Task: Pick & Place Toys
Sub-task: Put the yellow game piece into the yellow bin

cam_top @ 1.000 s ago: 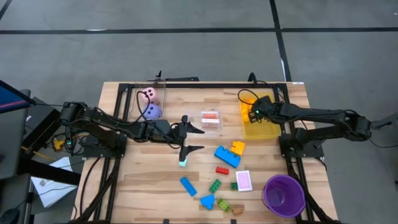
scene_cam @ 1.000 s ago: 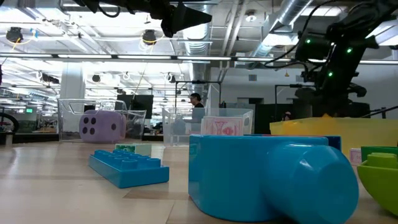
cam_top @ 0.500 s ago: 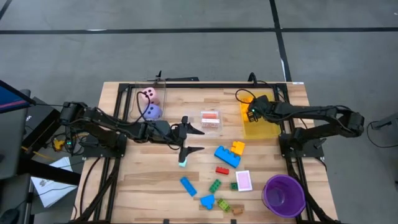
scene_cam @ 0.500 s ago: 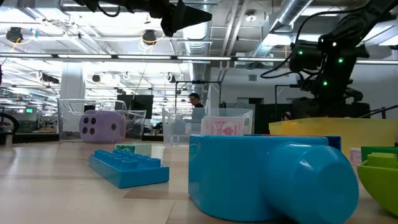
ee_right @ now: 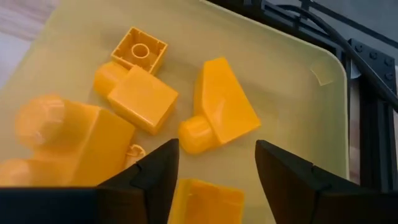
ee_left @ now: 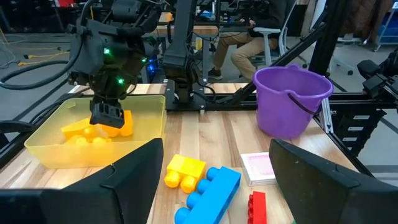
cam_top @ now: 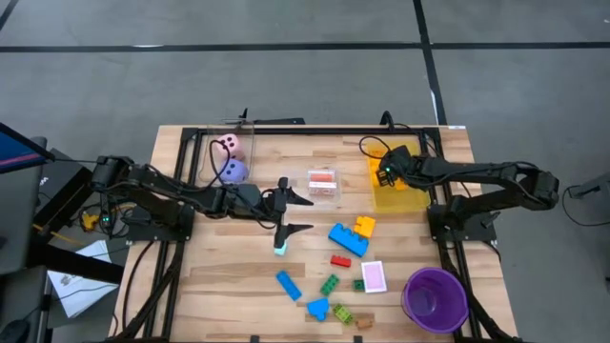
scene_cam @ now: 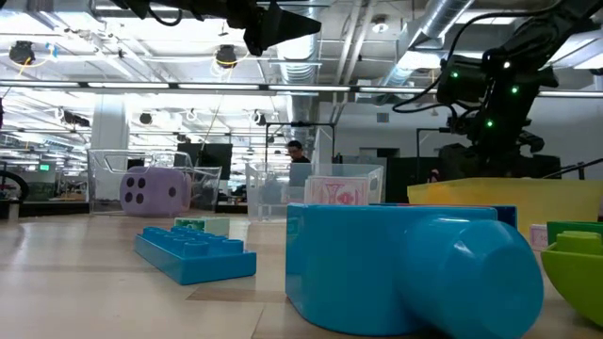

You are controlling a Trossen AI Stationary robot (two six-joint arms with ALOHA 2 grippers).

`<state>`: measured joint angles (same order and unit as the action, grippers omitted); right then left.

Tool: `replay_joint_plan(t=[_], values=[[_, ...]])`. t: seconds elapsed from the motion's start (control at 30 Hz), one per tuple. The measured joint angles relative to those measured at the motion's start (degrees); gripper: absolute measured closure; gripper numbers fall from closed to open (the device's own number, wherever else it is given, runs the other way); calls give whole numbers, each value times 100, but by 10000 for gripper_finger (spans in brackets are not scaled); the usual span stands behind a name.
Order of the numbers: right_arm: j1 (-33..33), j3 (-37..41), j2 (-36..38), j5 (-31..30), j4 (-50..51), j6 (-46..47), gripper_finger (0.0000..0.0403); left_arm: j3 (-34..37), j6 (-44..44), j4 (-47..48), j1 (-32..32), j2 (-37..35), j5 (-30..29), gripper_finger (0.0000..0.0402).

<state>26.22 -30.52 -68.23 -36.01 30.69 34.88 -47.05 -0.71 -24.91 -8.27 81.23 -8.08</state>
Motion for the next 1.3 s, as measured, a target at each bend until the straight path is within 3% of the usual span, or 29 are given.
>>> replay_joint_plan(t=[0.27,0.57,0.97,1.13,1.3], values=[[-56,0,241,-3,-72,-203,174,0,34,2,2,0,0,113],[-731,0,1537,25,-67,-464,173,0,44,2,2,0,0,113],[-2118,-2,3170,739,-157,-1020,173,0,157,2,-7,2,0,113],[-2617,-2,3401,1387,-117,-1450,173,0,157,2,-7,1,0,113],[-3023,-2,3413,1474,-121,-1731,173,0,157,2,-7,1,0,113]])
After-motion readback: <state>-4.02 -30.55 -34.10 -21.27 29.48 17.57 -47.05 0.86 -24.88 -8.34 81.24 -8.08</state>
